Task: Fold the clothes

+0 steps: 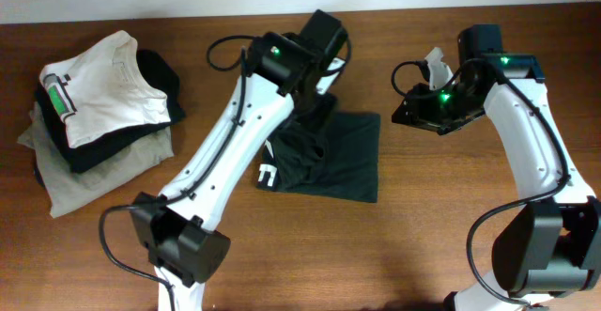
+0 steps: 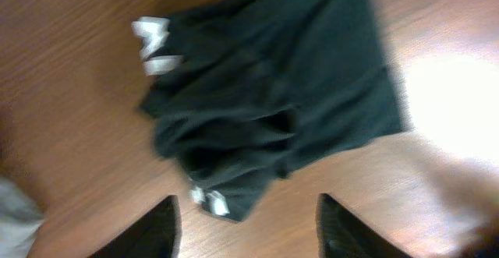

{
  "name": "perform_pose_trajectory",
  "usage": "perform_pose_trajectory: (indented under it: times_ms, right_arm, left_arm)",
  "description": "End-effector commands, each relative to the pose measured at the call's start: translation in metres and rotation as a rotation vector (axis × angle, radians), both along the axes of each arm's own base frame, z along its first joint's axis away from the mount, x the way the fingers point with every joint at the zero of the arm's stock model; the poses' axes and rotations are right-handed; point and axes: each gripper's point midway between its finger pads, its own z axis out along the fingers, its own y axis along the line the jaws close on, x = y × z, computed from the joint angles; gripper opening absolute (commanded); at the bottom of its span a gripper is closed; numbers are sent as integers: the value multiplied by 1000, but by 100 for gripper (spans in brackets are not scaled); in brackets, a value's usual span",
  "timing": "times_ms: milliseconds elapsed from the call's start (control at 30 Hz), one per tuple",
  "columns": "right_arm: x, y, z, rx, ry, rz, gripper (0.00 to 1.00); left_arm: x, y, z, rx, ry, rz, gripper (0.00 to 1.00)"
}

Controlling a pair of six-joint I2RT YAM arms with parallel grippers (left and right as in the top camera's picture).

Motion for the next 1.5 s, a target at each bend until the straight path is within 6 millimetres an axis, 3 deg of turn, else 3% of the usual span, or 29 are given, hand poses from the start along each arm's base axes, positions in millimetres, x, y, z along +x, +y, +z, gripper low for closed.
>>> perform_pose_trajectory:
  times_ms: [0, 33, 100, 167, 233, 300, 333, 367, 400, 467, 500, 567, 600, 633, 700, 767, 900, 933, 967, 1000, 1033, 1133, 1200, 1233, 1267, 1300, 1367, 1433, 1467]
  right_arm:
    - [0, -2, 0, -37, -12, 12, 36]
    - [0, -2, -1, -37, -9, 12, 36]
    - [-1, -2, -1, -37, -5, 12, 36]
    - [-1, -2, -1, -37, -6, 12, 36]
    - [-1, -2, -1, -37, -6, 12, 35]
    - [-1, -2, -1, -37, -5, 12, 35]
    - [-1, -2, -1, -37, -5, 12, 35]
    - [-1, -2, -1, -37, -5, 12, 35]
    - [-1, -2, -1, -37, -5, 12, 35]
    - [-1, -2, -1, -37, -4, 12, 35]
    - [-2, -1, -1, -37, 0, 12, 36]
    - [-1, 1, -1, -38, -9, 18, 50]
    - [1, 3, -2, -38, -15, 26, 52]
    - [3, 9, -8, -46, -29, 42, 57]
    - [11, 24, -23, -55, -58, 82, 61]
    - [32, 20, -64, -184, -56, 7, 61]
    - [47, 27, -113, -159, -10, 16, 60]
    - [44, 46, -122, -56, 21, 48, 54]
    - [46, 55, -126, -10, 19, 63, 41]
    - [50, 57, -123, 8, 1, 69, 17]
    - [57, 60, -109, 49, -45, 79, 4]
    - [82, 30, -42, 58, -189, 17, 4]
    - [87, 13, -34, 20, -222, -21, 4]
    - [90, 3, -41, -43, -218, -44, 30]
    - [88, -1, -45, -76, -208, -53, 71]
    - [82, -3, -48, -81, -174, -55, 78]
    - [41, 3, -58, -39, 5, -35, 78]
    - [-17, 28, -61, -17, 203, 95, 77]
    - [-47, 52, -68, -31, 297, 166, 77]
  left_arm:
    - [26, 70, -42, 111, 48, 150, 8]
    - [28, 85, -67, 98, 96, 190, 0]
    - [26, 102, -113, -13, 204, 259, 0]
    - [25, 90, -140, -200, 259, 241, 0]
    - [28, 60, -154, -355, 243, 184, 0]
    - [13, -7, -134, -606, 282, 22, 0]
    - [0, -54, -114, -732, 269, -121, 0]
    - [-13, -82, -106, -773, 263, -208, 0]
    - [-23, -100, -99, -785, 259, -263, 0]
    - [-24, -108, -87, -789, 248, -287, 0]
    - [-16, -101, -76, -782, 247, -261, 1]
    - [12, -62, -65, -650, 197, -160, 6]
    - [20, -42, -58, -579, 175, -127, 8]
    - [31, -16, -45, -499, 144, -84, 12]
    - [41, 9, -31, -424, 106, -42, 20]
    - [37, 29, -36, -346, 129, -5, 27]
    - [29, 44, -44, -264, 160, 23, 37]
    - [29, 43, -44, -263, 160, 21, 43]
    - [30, 43, -44, -263, 152, 21, 45]
    - [31, 44, -44, -260, 147, 21, 47]
    - [32, 45, -44, -254, 144, 23, 47]
    - [32, 45, -44, -253, 144, 23, 48]
    - [34, 46, -45, -242, 134, 26, 48]
    - [35, 46, -46, -241, 136, 26, 48]
    - [35, 46, -49, -240, 141, 27, 48]
    - [35, 46, -52, -236, 149, 28, 48]
    - [34, 46, -57, -231, 163, 30, 48]
    - [35, 46, -58, -230, 165, 30, 49]
    - [36, 49, -59, -214, 158, 34, 49]
